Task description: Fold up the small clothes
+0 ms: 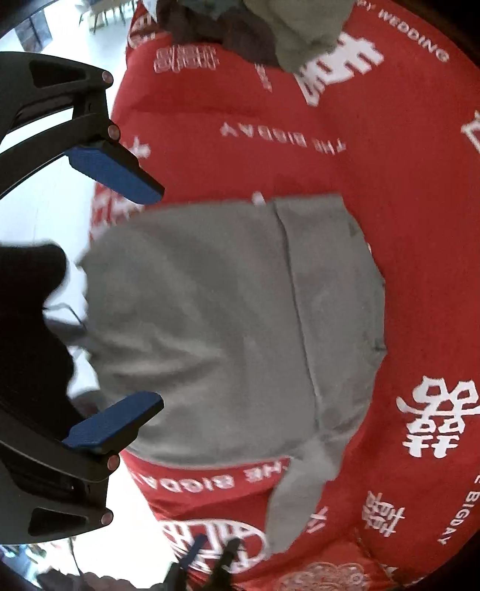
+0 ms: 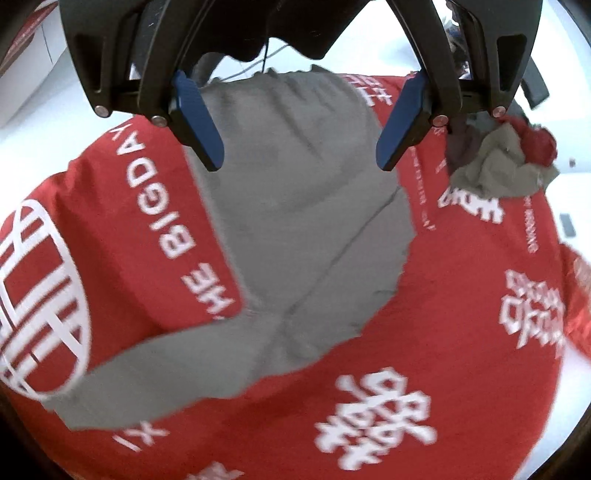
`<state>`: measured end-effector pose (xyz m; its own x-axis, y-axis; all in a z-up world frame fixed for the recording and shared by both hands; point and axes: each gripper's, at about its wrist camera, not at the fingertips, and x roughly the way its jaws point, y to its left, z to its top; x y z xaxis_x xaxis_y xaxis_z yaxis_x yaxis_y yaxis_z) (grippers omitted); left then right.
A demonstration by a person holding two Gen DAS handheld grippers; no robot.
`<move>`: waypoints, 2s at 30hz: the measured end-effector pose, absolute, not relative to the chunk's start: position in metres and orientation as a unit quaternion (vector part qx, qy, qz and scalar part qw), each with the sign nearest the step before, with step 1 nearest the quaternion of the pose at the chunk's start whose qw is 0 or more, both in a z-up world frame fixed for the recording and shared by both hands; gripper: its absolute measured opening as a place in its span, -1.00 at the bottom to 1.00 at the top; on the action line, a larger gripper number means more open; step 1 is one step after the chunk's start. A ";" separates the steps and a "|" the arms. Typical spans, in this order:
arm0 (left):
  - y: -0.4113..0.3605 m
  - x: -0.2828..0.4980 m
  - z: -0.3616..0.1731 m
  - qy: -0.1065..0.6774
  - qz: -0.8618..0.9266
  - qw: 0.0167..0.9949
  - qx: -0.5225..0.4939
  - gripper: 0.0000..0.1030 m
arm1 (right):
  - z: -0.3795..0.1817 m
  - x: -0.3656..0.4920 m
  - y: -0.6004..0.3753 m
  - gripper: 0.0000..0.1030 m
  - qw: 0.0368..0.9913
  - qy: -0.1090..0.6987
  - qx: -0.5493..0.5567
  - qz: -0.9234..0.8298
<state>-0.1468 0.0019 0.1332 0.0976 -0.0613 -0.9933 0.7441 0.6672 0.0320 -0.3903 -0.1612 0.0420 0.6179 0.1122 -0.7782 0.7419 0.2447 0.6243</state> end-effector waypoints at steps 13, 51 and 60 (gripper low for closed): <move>-0.158 -0.155 0.033 0.613 -0.299 0.682 0.264 0.97 | -0.057 -0.444 -0.306 0.69 0.666 0.279 0.630 -0.286; -0.245 -0.146 -0.026 0.563 -0.316 0.720 0.256 1.00 | -0.034 -0.407 -0.410 -0.85 0.692 -0.032 0.721 -0.011; -0.113 -0.047 0.014 0.548 -0.282 0.749 0.242 1.00 | 0.038 -0.250 -0.337 -0.82 0.796 0.105 0.596 0.017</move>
<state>-0.0473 -0.1129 0.0137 0.2399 -0.1574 -0.9580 0.6877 0.7240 0.0533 -0.2496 -0.3372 0.0385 0.9775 0.1519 -0.1464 0.0975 0.2900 0.9520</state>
